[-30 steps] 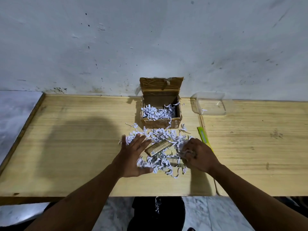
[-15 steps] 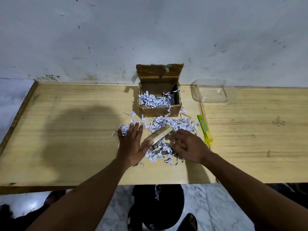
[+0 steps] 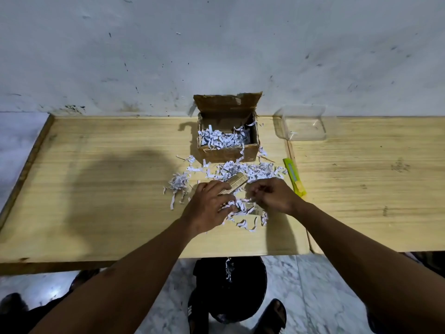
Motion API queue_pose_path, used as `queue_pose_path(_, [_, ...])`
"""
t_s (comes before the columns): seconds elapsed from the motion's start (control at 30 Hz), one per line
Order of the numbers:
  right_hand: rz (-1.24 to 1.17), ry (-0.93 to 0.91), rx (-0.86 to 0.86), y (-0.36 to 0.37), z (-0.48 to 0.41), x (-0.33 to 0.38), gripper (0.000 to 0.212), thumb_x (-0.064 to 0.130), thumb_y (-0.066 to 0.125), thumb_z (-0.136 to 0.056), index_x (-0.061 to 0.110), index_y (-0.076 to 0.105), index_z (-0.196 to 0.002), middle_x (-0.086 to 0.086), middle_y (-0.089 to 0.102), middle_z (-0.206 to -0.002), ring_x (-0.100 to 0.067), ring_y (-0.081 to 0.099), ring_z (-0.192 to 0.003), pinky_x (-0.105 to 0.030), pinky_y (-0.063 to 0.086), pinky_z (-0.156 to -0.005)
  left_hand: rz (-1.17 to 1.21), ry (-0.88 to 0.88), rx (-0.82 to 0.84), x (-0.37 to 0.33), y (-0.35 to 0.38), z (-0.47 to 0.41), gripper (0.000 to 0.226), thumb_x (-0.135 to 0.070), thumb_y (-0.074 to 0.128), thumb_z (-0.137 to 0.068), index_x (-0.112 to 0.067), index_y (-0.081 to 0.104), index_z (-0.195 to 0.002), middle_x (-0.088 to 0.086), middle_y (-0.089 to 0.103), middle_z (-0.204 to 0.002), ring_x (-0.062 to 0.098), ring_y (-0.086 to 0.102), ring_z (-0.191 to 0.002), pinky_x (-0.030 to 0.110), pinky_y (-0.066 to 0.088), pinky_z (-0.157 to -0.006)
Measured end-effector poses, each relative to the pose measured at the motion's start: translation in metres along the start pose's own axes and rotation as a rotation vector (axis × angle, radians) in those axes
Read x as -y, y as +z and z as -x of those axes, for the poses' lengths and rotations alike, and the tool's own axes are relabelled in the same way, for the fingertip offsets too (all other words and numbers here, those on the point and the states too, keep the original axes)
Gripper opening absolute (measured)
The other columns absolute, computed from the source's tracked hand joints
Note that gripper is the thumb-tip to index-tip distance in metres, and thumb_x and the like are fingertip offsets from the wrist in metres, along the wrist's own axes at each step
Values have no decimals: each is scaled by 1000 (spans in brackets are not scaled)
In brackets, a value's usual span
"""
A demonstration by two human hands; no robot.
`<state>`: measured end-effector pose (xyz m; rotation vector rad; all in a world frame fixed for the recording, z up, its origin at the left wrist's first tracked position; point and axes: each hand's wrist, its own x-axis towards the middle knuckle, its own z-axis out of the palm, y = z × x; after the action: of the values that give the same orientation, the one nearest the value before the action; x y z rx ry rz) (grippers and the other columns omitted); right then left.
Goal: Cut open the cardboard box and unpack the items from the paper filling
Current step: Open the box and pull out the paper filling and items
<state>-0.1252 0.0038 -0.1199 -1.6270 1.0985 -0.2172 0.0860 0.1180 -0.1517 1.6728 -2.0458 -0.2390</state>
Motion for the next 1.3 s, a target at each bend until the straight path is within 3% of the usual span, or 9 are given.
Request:
queue_pose_path(0.2, [200, -57, -91, -10, -4, -7, 15, 9, 64, -92, 20, 74, -91, 5, 72, -96, -8, 65, -90, -9, 44, -76, 25, -238, -133, 11, -19, -2, 26, -34, 61, -81, -14, 75, -88, 3, 70, -98, 25, 63, -95, 44, 50, -81])
queue_pose_path(0.37, [315, -121, -201, -8, -4, -18, 38, 7, 47, -86, 42, 64, -87, 10, 69, -99, -16, 67, -102, -29, 52, -82, -253, -449, -79, 42, -27, 22, 31, -39, 46, -81, -17, 68, -74, -2, 67, -90, 27, 61, -87, 38, 43, -73])
queue_pose_path(0.5, [357, -162, -191, -7, 1, -14, 24, 28, 42, -85, 40, 62, -86, 16, 63, -95, -12, 65, -101, -23, 47, -75, -322, -644, -132, 45, -30, 29, 26, -34, 47, -74, -20, 69, -81, -3, 65, -99, 26, 58, -97, 44, 36, -83])
queue_pose_path(0.57, [380, -179, -194, -6, 1, -12, 25, 27, 41, -81, 37, 62, -91, 9, 62, -98, -16, 63, -98, -27, 48, -78, -266, -626, -122, 39, -32, 29, 46, -37, 48, -71, -22, 64, -111, 0, 60, -118, 27, 52, -115, 48, 32, -94])
queue_pose_path(0.67, [423, -206, -173, -7, 1, -15, 35, 21, 54, -77, 31, 67, -108, 2, 61, -105, -19, 61, -96, -32, 51, -78, -182, -336, 43, 31, -31, 27, 73, -36, 60, -75, -25, 40, -144, 7, 40, -148, 29, 35, -138, 54, 22, -111])
queue_pose_path(0.8, [613, -210, -114, -7, -4, -21, 41, 18, 65, -82, 27, 67, -122, 2, 55, -109, -18, 60, -93, -33, 51, -71, -166, -61, 245, 29, -22, 29, 58, -35, 43, -96, -33, 25, -152, 10, 25, -160, 30, 20, -149, 50, 22, -116])
queue_pose_path(0.93, [631, -170, -173, -16, -6, -21, 38, 28, 45, -83, 21, 70, -111, -3, 60, -103, -27, 61, -101, -37, 52, -76, -214, -58, 311, 45, -20, 48, 56, -40, 28, -102, -32, 13, -156, 6, 15, -164, 25, 9, -152, 45, 17, -120])
queue_pose_path(1.13, [695, -197, -343, -21, 0, -8, 23, 18, 61, -78, 25, 67, -99, 4, 60, -102, -21, 57, -104, -31, 47, -68, -324, -203, 310, 64, -27, 59, 70, -56, 6, -98, -19, 29, -152, 5, 16, -164, 20, 3, -151, 53, 3, -120])
queue_pose_path(1.3, [720, -436, -28, 8, 11, 13, 28, 40, 67, -71, 23, 60, -92, 4, 58, -91, -22, 57, -90, -35, 51, -66, -188, -464, 106, 52, -19, 22, 64, -49, 18, -97, -18, 30, -152, 5, 21, -162, 23, 5, -152, 53, -2, -120])
